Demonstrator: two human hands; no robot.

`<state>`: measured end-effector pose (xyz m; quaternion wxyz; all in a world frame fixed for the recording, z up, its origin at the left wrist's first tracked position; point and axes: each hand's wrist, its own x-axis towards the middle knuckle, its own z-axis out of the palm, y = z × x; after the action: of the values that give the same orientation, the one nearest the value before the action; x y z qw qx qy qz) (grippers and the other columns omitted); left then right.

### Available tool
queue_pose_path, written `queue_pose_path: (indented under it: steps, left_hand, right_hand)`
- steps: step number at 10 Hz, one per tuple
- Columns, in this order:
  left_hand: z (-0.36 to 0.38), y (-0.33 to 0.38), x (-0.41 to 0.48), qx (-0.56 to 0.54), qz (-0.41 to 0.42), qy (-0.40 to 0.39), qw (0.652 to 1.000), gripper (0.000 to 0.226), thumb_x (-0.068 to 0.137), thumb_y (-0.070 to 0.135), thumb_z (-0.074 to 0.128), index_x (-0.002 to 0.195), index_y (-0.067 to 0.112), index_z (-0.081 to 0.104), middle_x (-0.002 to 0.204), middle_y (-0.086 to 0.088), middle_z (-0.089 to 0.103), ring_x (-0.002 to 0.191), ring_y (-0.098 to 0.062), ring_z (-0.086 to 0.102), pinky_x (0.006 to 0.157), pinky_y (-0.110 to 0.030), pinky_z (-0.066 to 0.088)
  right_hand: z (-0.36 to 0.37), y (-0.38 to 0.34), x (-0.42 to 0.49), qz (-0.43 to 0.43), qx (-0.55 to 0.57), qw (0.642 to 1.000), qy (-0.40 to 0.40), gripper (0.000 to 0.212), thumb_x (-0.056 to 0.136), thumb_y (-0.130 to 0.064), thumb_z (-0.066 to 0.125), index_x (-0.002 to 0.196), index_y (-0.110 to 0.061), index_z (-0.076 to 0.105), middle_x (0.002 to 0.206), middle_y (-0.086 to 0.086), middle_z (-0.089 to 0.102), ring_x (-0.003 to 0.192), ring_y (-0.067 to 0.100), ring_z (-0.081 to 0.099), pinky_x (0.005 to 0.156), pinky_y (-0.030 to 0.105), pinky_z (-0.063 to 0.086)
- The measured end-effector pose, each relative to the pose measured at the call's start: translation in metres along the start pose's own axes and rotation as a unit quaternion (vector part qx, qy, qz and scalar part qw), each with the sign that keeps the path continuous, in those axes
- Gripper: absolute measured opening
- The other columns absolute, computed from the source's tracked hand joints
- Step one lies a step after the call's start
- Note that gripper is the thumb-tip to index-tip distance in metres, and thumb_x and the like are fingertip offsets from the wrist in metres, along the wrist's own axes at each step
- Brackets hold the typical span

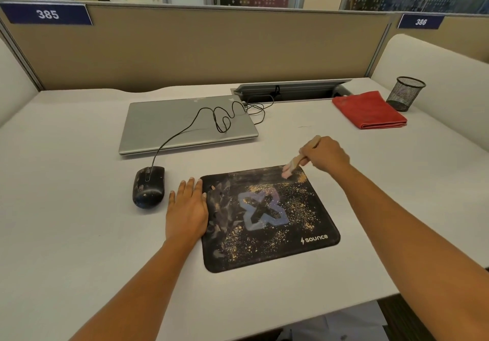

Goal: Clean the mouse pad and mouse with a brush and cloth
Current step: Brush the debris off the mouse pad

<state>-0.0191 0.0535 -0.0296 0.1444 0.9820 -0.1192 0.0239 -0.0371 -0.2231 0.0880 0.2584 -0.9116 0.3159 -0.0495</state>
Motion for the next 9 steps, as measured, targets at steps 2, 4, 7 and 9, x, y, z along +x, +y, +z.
queue_pose_path:
  steps: [2,4,7,9]
  left_hand:
    - [0.000,0.001,-0.001,-0.003,-0.001,-0.002,1.000,0.050,0.100,0.033,0.016,0.148,0.018,0.014,0.156,-0.003,0.014,0.145,-0.020,0.008,0.117,-0.038,0.004]
    - [-0.001,0.000,-0.002,-0.008,-0.003,0.003,1.000,0.050,0.100,0.033,0.017,0.148,0.018,0.015,0.156,-0.004,0.015,0.145,-0.021,0.009,0.117,-0.038,0.003]
    - [0.001,0.002,0.000,-0.005,-0.004,0.005,1.000,0.050,0.100,0.034,0.017,0.147,0.018,0.016,0.156,-0.004,0.016,0.145,-0.021,0.010,0.117,-0.038,0.004]
    - [-0.001,0.002,-0.002,-0.003,-0.003,0.001,1.000,0.049,0.101,0.033,0.017,0.147,0.017,0.017,0.156,-0.004,0.016,0.145,-0.021,0.010,0.117,-0.039,0.004]
  right_hand:
    - [-0.010,0.006,0.004,-0.034,0.097,0.994,0.027,0.031,0.088,-0.029,0.056,0.107,-0.006,0.066,0.107,0.018,0.066,0.092,0.029,0.059,0.077,0.037,0.046]
    - [0.001,0.015,0.001,-0.004,0.152,0.988,-0.041,0.032,0.088,-0.029,0.056,0.108,-0.006,0.065,0.106,0.016,0.067,0.100,0.033,0.061,0.090,0.044,0.049]
    - [-0.012,0.020,0.006,-0.057,0.152,0.987,-0.008,0.028,0.091,-0.027,0.051,0.097,-0.008,0.071,0.079,0.009,0.066,0.064,0.015,0.051,0.055,0.027,0.038]
    - [-0.013,0.037,0.000,-0.039,-0.027,0.998,0.039,0.033,0.093,-0.035,0.047,0.098,-0.011,0.069,0.097,0.011,0.067,0.091,0.028,0.059,0.070,0.033,0.040]
